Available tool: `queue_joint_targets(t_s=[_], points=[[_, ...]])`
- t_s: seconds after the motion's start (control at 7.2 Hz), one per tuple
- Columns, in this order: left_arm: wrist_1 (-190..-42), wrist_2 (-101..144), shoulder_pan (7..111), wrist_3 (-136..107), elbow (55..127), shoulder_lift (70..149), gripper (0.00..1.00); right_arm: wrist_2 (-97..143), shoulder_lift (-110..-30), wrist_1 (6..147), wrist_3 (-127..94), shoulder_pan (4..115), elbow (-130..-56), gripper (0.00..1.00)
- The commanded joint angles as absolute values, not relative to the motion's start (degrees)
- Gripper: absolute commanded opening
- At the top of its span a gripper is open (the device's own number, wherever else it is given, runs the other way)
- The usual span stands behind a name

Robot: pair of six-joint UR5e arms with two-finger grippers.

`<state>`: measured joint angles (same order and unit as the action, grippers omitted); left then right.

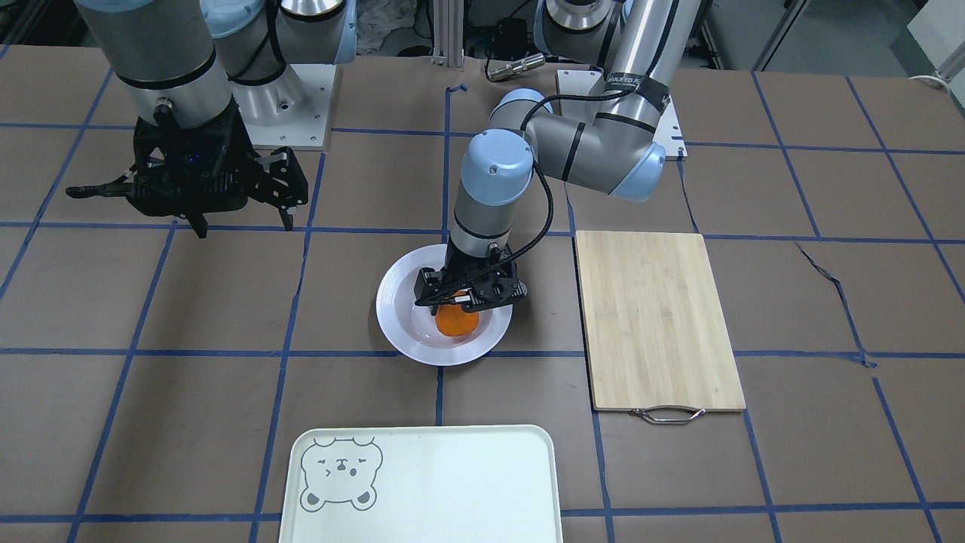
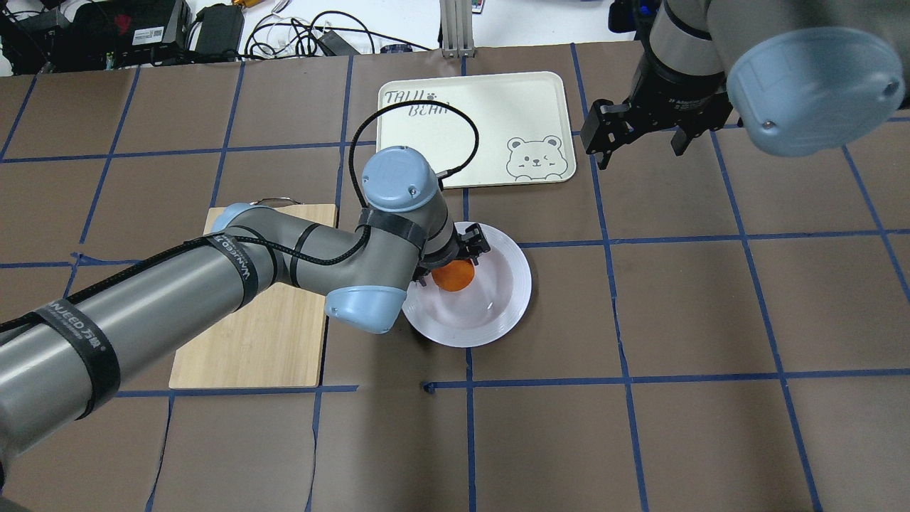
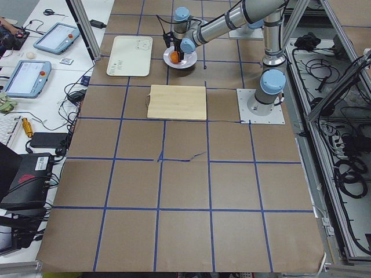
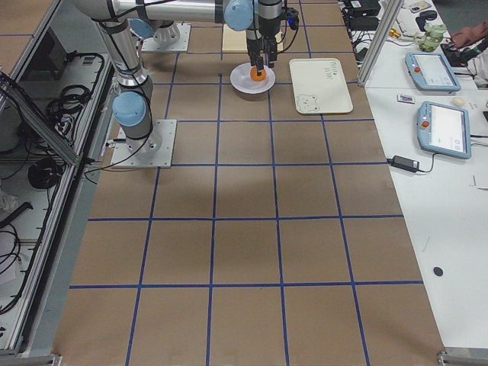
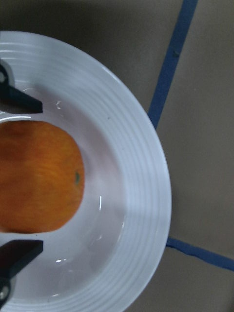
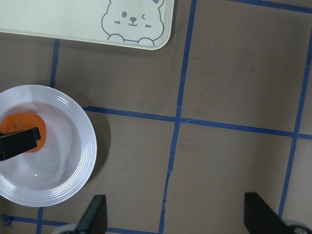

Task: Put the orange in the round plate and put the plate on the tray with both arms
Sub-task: 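Carry the orange with the left gripper onto the white plate and release, then raise the left gripper from the plate while the right gripper approaches the rim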

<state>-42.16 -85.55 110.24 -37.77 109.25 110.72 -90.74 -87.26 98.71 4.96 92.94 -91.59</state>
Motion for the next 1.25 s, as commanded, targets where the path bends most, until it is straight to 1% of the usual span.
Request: queue_joint_targets(t_s=[0.0, 0.28, 0.42, 0.56, 0.69, 0.97, 1.11], points=[[-48.1, -86.0, 109.8, -34.0, 105.8, 107.1, 1.0, -88.8, -87.3, 99.0, 5.3, 89.8, -91.1, 1.0], [-67.2, -86.2, 109.1, -29.7, 97.2, 102.1, 1.0, -75.9, -86.1, 99.1, 5.4, 83.4, -91.8, 1.0], [-75.7, -86.2, 108.7, -26.3, 93.4, 99.9, 1.0, -73.8, -85.1, 98.8, 4.4, 82.3, -93.5, 1.0], [-78.4, -86.3, 108.5, -21.7, 92.1, 97.1, 1.0, -69.5, -84.5, 101.7, 3.4, 82.3, -98.2, 1.0], [-79.0, -86.2, 108.0, -18.8, 92.0, 94.9, 1.0, -62.6, -83.8, 112.1, 2.7, 82.3, -104.7, 1.0], [-83.7, -86.2, 105.7, -14.5, 91.7, 91.2, 1.0, -61.2, -82.5, 127.9, -2.4, 82.5, -118.4, 1.0], [-86.5, -86.2, 103.7, -10.9, 91.7, 89.8, 1.0, -56.0, -80.6, 136.3, -4.9, 83.6, -123.0, 1.0]])
